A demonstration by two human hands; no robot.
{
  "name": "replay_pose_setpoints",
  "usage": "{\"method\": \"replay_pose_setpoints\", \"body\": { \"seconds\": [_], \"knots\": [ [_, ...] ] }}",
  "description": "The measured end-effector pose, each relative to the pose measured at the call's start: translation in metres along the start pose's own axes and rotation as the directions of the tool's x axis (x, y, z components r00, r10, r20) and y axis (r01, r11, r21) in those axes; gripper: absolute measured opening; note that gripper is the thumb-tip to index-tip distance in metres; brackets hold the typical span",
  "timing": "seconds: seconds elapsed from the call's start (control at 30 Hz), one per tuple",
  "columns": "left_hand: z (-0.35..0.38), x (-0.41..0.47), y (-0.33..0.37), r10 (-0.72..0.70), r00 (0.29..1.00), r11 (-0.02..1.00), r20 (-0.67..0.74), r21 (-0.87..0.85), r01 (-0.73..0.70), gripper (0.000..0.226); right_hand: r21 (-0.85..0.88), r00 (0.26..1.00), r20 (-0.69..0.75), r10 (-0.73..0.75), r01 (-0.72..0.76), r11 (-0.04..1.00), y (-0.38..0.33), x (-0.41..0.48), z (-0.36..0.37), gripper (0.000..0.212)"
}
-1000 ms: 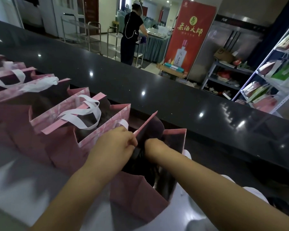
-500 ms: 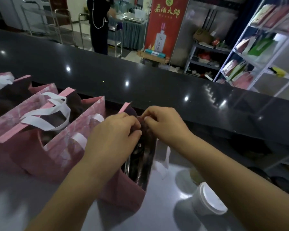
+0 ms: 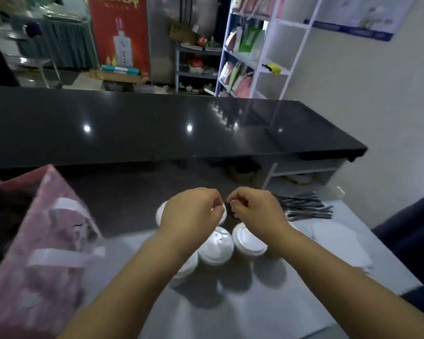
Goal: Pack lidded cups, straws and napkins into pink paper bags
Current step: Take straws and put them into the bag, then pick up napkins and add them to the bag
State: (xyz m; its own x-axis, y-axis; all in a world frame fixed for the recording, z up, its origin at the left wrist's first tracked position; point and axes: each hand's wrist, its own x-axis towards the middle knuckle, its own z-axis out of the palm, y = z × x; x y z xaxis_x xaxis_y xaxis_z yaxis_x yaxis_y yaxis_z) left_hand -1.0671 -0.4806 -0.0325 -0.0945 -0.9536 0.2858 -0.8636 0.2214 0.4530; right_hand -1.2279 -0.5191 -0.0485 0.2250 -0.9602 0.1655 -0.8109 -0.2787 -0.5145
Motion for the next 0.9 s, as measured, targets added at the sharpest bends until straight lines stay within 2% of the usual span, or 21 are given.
{"method": "replay_pose_setpoints", "body": {
  "seconds": [0.23, 0.4, 0.57, 0.73, 0.9],
  "knots": [
    [0.119, 0.043, 0.102, 0.089, 0.986, 0.995, 0.144, -0.049, -0.083, 0.016, -0.222, 0.967, -0.033, 0.254, -0.255, 0.941, 0.183, -0.042, -0.064, 0.021],
    [0.184, 0.06, 0.157, 0.133, 0.967, 0.99, 0.219, -0.076, -0.119, 0.027, -0.381, 0.909, 0.119, 0.399, -0.329, 0.864, 0.29, -0.068, -0.084, 0.025],
    [0.226, 0.066, 0.195, 0.148, 0.957, 0.988, 0.252, -0.076, -0.132, 0.029, -0.385, 0.904, 0.289, 0.314, -0.19, 0.903, 0.343, -0.081, -0.075, 0.044],
    [0.26, 0.07, 0.206, 0.116, 0.92, 0.993, 0.375, -0.025, -0.116, 0.029, -0.374, 0.953, 0.223, 0.203, -0.109, 0.921, 0.364, -0.085, -0.063, 0.039],
    [0.288, 0.067, 0.203, 0.057, 0.881, 0.998, 0.469, 0.008, -0.068, 0.028, -0.19, 0.953, 0.177, 0.245, -0.212, 0.959, 0.376, -0.081, -0.067, 0.021]
  ]
}}
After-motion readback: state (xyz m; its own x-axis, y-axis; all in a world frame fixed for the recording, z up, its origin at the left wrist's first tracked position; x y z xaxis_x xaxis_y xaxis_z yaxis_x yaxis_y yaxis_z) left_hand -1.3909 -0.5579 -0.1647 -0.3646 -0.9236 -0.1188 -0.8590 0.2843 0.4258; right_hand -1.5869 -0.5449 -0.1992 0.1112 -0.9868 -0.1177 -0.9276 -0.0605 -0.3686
